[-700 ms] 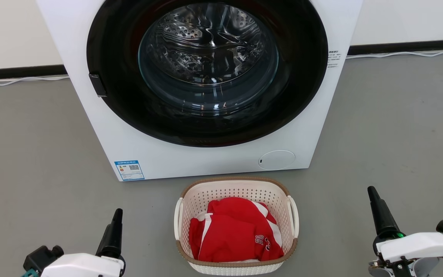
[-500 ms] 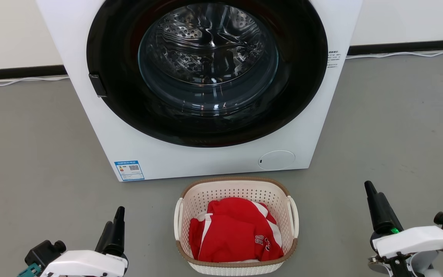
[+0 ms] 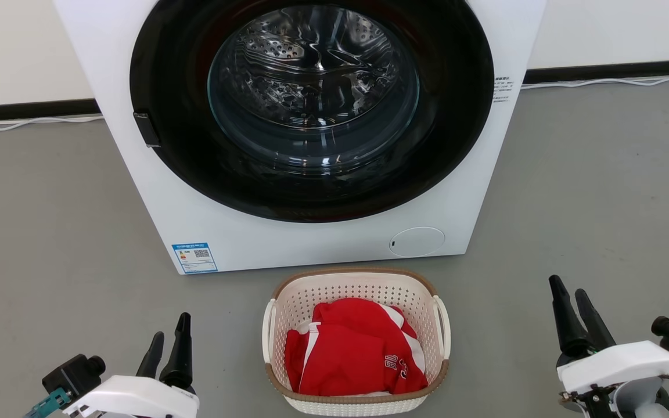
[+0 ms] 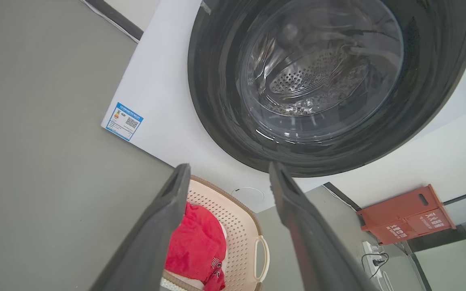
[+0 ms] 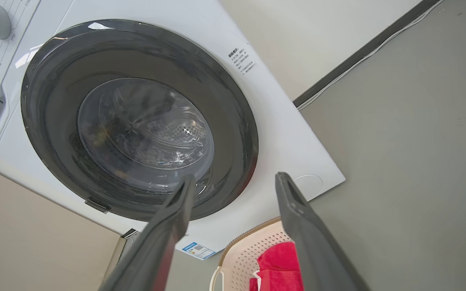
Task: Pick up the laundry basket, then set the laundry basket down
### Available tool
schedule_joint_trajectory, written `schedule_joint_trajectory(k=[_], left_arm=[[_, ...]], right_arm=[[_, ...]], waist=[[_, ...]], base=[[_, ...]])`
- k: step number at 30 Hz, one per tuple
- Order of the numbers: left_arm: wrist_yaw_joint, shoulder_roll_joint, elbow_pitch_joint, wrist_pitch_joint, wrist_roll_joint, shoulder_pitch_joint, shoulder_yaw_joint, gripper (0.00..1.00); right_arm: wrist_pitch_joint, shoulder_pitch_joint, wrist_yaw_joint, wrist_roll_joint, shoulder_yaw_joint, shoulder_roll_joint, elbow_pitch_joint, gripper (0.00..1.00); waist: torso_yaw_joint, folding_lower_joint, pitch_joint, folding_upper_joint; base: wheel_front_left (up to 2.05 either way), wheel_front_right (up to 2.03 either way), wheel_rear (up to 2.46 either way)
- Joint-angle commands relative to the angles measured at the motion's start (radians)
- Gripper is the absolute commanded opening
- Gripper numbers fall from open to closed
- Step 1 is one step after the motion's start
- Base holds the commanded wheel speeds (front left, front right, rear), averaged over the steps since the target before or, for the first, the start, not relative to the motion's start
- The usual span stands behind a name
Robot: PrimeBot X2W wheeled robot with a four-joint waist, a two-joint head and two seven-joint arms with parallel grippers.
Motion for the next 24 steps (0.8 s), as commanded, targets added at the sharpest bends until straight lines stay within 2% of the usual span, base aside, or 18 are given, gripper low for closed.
schedule_joint_trajectory(k=[1,24], left_arm=[[0.007,0.016,-0.021,-0.014,0.032,-0.053,0.014,1.0],[0.019,0.032,0.013,-0.082,0.315,-0.065,0.012,1.0]], right_arm=[[-0.017,-0.043,0.004,-0.033,0.018,-0.022,-0.018,1.0],[-0.084,-0.053,0.006,-0.277,0.053,-0.053,0.016,1.0]], waist=[[0.0,0.0,0.0,-0.0001],[-0.01,0.0,0.004,-0.0001]], base=[[0.0,0.0,0.0],[0.0,0.0,0.0]])
